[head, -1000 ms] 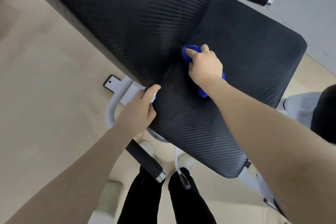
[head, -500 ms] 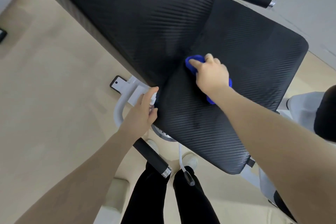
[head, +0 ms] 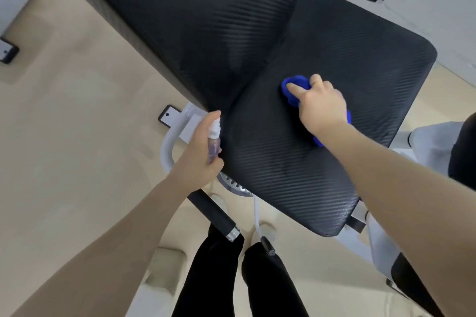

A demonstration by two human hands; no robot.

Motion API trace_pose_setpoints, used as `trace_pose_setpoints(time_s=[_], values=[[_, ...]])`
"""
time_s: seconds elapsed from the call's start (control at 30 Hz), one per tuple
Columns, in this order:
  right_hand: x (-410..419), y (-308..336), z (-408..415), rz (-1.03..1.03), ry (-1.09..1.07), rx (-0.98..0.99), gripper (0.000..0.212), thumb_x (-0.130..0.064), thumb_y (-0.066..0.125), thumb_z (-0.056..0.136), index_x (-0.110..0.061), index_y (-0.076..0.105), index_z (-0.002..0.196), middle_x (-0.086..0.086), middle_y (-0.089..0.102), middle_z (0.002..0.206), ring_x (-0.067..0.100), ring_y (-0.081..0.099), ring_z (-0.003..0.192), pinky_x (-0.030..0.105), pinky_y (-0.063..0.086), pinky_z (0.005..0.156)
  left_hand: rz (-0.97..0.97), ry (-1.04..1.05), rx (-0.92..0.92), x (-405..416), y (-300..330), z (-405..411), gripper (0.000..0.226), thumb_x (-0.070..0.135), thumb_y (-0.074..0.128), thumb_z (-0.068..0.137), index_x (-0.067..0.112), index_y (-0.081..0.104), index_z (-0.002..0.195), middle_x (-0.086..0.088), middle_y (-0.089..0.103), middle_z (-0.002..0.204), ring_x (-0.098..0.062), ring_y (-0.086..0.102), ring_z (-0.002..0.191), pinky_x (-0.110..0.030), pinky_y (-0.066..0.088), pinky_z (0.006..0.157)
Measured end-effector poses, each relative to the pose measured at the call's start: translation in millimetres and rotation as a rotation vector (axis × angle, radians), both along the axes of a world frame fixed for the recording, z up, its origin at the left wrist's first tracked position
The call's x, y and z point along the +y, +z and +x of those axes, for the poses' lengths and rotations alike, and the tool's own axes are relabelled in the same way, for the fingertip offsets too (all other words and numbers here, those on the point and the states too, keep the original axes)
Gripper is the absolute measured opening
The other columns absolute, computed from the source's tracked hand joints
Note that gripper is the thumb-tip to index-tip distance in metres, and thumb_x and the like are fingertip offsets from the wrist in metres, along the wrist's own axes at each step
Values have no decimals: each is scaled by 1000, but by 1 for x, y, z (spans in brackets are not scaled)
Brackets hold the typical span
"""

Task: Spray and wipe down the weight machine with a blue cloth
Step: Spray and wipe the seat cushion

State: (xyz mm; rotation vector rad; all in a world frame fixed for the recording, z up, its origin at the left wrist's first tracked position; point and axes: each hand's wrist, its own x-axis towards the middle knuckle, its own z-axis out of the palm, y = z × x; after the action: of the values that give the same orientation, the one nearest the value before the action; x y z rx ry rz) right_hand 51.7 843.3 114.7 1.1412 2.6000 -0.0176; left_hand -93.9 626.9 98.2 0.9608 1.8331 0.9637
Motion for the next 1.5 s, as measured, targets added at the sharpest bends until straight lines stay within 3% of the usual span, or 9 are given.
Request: trace_pose_setpoints(time_s=[0.2, 0.3, 0.47, 0.77, 0.87, 1.03, 1.27, 1.4, 1.5], values=[[-81, -6, 50, -102, 341, 224, 45, -12, 78, 53, -22, 70, 96, 13, 57, 79, 30, 52, 54, 30, 41, 48, 74, 41, 46, 0, 1, 23, 68, -6, 50, 76, 34, 23, 124, -6, 44, 100, -14, 46, 76, -25, 42, 68], [-73, 4, 62, -163, 440, 163, 45, -11, 77, 58, -24, 70, 101, 13, 55, 80, 30, 53, 56, 32, 45, 50, 42, 37, 59, 4, 12, 31, 77, -9, 53, 80, 40, 19, 128, 1, 45, 99, -10, 47, 74, -9, 41, 66], [-5, 13, 74, 13, -5, 46, 43, -13, 48, 89, -24, 49, 130, 18, 45, 113, 37, 49, 95, 40, 37, 69, 4, -15, 54, 14, 18, 58, 83, -9, 57, 78, 27, 21, 143, 15, 43, 100, -5, 51, 77, -3, 38, 70], [-82, 11, 128, -211, 407, 185, 36, -14, 68, 68, -21, 67, 104, 14, 54, 81, 31, 53, 59, 30, 41, 52, 85, 214, -146, 10, 26, 99, 66, -11, 53, 76, 27, 35, 127, 0, 52, 78, -10, 53, 72, -23, 45, 71], [-46, 15, 118, -74, 305, 160, 37, -13, 69, 69, -22, 66, 106, 16, 53, 87, 34, 55, 69, 34, 42, 55, 128, 339, -447, 16, 35, 105, 30, 24, 47, 79, 20, 52, 108, 2, 54, 63, -9, 51, 59, -20, 45, 61], [-45, 9, 116, 7, 42, 179, 37, -12, 51, 84, -18, 56, 120, 18, 48, 103, 35, 50, 85, 36, 30, 63, 81, 387, -541, 22, 30, 108, 62, 58, 17, 82, 14, 58, 98, -1, 51, 59, -14, 47, 56, -25, 43, 61], [-86, 15, 144, -135, 421, 159, 41, -16, 77, 56, -25, 70, 95, 9, 52, 76, 28, 51, 55, 26, 30, 50, -110, 410, -512, 22, 40, 120, 39, 38, 25, 98, 19, 59, 91, -5, 50, 65, -13, 48, 55, -24, 44, 59], [-47, 16, 122, -44, 83, 102, 40, -15, 48, 88, -24, 49, 127, 14, 44, 110, 33, 48, 93, 35, 31, 67, -77, 326, -371, 6, 28, 120, 22, 30, 35, 97, 23, 51, 110, -9, 54, 78, -15, 53, 66, -23, 46, 59], [-67, 10, 121, 10, 35, 151, 38, -13, 51, 84, -20, 53, 121, 15, 47, 105, 32, 49, 85, 35, 29, 62, -56, 333, -317, 2, 24, 121, 20, 24, 35, 99, 32, 45, 114, -10, 54, 85, -16, 54, 73, -25, 48, 67]])
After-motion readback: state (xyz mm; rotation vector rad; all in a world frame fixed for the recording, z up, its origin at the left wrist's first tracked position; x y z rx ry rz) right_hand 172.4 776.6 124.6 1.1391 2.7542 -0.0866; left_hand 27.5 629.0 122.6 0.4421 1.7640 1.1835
